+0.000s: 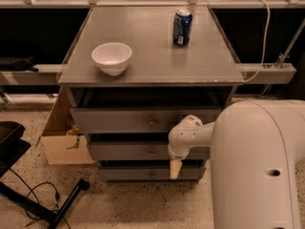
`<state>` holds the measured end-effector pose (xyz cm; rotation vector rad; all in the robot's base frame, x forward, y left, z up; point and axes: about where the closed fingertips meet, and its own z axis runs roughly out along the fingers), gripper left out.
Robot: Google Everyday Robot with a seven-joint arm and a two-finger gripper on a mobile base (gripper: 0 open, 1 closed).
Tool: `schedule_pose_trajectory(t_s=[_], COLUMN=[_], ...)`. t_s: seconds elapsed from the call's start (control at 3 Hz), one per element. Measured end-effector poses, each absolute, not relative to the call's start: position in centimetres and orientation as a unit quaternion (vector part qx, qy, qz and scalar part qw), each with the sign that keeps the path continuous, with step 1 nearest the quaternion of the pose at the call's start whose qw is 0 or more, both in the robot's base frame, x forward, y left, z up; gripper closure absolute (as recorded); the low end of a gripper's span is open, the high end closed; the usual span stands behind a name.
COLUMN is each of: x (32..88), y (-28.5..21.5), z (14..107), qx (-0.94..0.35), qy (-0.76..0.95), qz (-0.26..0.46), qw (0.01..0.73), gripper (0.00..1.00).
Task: Open middle drawer
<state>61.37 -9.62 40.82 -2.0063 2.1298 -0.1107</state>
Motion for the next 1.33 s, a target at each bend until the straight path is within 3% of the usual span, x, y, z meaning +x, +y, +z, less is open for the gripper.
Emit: schedule_pose_trajectory(t_s=[0.33,1.33], x=[61.3,59.7], y=[-7.8,-7.6], z=[40.0,39.5], qx=[-0.692,-0.701], qy=[0.713,0.707], qz=[-0.024,-0.008], qw=[0.111,0.098], gripper=[0.00,0.65])
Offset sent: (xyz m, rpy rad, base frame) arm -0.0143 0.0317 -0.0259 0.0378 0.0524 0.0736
